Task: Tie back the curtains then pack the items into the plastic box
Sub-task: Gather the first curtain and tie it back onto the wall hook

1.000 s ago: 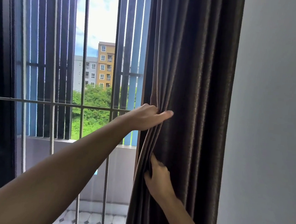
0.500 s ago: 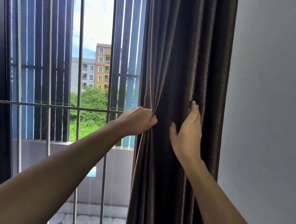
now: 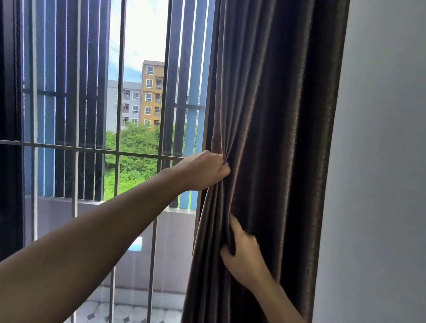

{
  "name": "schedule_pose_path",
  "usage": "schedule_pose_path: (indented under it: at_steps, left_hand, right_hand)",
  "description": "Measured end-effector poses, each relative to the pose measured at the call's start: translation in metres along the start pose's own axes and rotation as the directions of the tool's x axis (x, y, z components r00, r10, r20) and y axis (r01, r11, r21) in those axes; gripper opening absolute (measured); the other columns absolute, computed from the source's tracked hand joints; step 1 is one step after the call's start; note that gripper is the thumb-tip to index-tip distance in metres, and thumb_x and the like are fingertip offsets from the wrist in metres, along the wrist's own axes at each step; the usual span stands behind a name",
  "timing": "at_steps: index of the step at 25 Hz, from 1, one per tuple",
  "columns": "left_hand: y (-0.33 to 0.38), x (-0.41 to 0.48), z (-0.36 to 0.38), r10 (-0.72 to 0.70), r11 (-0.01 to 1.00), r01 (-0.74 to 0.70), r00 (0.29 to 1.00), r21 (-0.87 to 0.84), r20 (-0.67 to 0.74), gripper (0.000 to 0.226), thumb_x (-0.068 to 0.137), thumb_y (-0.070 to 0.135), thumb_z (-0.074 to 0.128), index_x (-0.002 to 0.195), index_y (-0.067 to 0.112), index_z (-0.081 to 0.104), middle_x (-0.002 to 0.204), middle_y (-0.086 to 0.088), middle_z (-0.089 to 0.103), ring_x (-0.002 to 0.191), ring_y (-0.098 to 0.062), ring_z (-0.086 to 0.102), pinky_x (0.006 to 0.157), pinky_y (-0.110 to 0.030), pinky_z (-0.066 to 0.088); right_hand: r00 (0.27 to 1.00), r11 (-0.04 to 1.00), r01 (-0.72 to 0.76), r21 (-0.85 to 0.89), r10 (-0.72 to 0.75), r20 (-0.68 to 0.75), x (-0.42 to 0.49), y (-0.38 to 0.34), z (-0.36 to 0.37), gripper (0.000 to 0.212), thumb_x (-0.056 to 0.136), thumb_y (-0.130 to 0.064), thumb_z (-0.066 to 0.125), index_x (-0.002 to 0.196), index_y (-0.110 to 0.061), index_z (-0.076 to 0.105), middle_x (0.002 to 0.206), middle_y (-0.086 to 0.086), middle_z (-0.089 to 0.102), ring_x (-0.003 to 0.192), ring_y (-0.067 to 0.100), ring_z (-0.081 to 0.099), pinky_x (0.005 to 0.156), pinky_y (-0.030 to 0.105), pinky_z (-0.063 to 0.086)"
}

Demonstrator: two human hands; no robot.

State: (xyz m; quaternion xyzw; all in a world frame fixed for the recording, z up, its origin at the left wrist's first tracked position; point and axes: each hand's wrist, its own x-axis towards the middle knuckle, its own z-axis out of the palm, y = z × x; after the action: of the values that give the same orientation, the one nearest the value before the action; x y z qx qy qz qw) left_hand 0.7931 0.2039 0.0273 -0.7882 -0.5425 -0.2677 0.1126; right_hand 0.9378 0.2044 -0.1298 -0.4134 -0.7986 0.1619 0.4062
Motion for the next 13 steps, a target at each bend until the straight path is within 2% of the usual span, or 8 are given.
schedule_pose_path:
  at_steps: [2,4,5,7,9,11,12,13]
  left_hand:
    - [0.004,0.002,0.000,-0.003,1.000,0.003,1.000,-0.030,0.013,0.045,0.099,0.027,0.033,0.056,0.012,0.032,0.058,-0.005,0.040,0.051,-0.025,0.040,0.056,-0.036,0.037]
    - [0.012,0.004,0.000,0.003,0.999,-0.001,0.999,-0.046,0.043,0.045,0.100,0.025,0.031,0.058,0.012,0.030,0.059,-0.005,0.037,0.057,-0.032,0.041,0.061,-0.042,0.040]
    - [0.016,0.005,0.002,0.003,0.999,-0.001,0.999,-0.045,0.052,0.045,0.100,0.029,0.030,0.059,0.011,0.031,0.059,-0.005,0.037,0.057,-0.029,0.040,0.062,-0.042,0.040]
    - [0.021,0.007,0.005,-0.004,0.999,0.005,1.000,-0.034,0.031,0.055,0.094,0.052,0.032,0.059,0.011,0.034,0.058,-0.002,0.039,0.052,-0.020,0.038,0.059,-0.035,0.039]
    - [0.021,0.009,0.010,-0.004,0.999,0.006,0.999,0.049,-0.037,0.059,0.087,0.063,0.038,0.057,0.013,0.036,0.056,0.000,0.041,0.051,-0.020,0.041,0.056,-0.032,0.039]
    - [0.016,0.009,0.015,-0.004,0.996,0.012,0.997,0.092,-0.083,0.049,0.093,0.046,0.043,0.057,0.014,0.035,0.057,0.000,0.041,0.057,-0.025,0.048,0.055,-0.029,0.037]
    - [0.011,0.008,0.016,-0.015,0.996,0.024,0.994,0.085,-0.106,0.045,0.094,0.038,0.042,0.057,0.014,0.034,0.058,-0.001,0.041,0.060,-0.027,0.049,0.056,-0.030,0.036]
    - [0.007,0.006,0.016,-0.025,0.996,0.035,0.992,0.076,-0.125,0.043,0.094,0.034,0.041,0.057,0.015,0.033,0.059,-0.001,0.041,0.062,-0.029,0.049,0.057,-0.031,0.035]
  right_hand:
    - [1.000,1.000,0.006,-0.029,-0.006,0.019,0.002,-0.002,0.001,0.071,0.087,-0.002,0.051,0.147,-0.025,0.023,0.116,0.001,0.063,0.103,0.012,0.062,0.096,0.021,0.048]
    - [1.000,0.997,0.011,-0.073,-0.010,0.012,0.003,-0.004,0.004,0.067,0.086,-0.002,0.050,0.146,-0.022,0.027,0.115,0.003,0.064,0.104,0.016,0.063,0.096,0.025,0.049]
    - [1.000,0.995,0.016,-0.098,-0.017,-0.008,0.003,-0.005,0.006,0.063,0.085,-0.002,0.049,0.143,-0.020,0.031,0.113,0.004,0.064,0.103,0.019,0.063,0.096,0.027,0.049]
    - [0.999,0.993,0.026,-0.116,-0.031,-0.041,0.002,-0.006,0.011,0.057,0.083,-0.002,0.048,0.136,-0.019,0.037,0.109,0.004,0.064,0.101,0.021,0.063,0.093,0.027,0.049]
    - [1.000,0.998,0.014,-0.057,-0.013,0.007,0.001,-0.004,0.013,0.059,0.080,-0.005,0.049,0.136,-0.023,0.038,0.110,-0.001,0.063,0.103,0.018,0.062,0.093,0.029,0.050]
    - [0.997,1.000,0.007,-0.025,-0.005,0.076,-0.001,0.001,0.007,0.063,0.079,-0.015,0.054,0.138,-0.032,0.038,0.119,-0.007,0.061,0.109,0.013,0.059,0.097,0.031,0.049]
    - [0.999,0.998,0.029,-0.057,-0.027,0.044,0.000,0.001,0.000,0.061,0.079,-0.021,0.057,0.137,-0.035,0.042,0.127,-0.010,0.058,0.115,0.011,0.055,0.100,0.031,0.047]
    - [0.993,0.990,0.074,-0.122,-0.084,-0.079,0.001,-0.001,-0.010,0.057,0.080,-0.023,0.060,0.134,-0.034,0.047,0.135,-0.011,0.052,0.123,0.010,0.049,0.104,0.029,0.043]
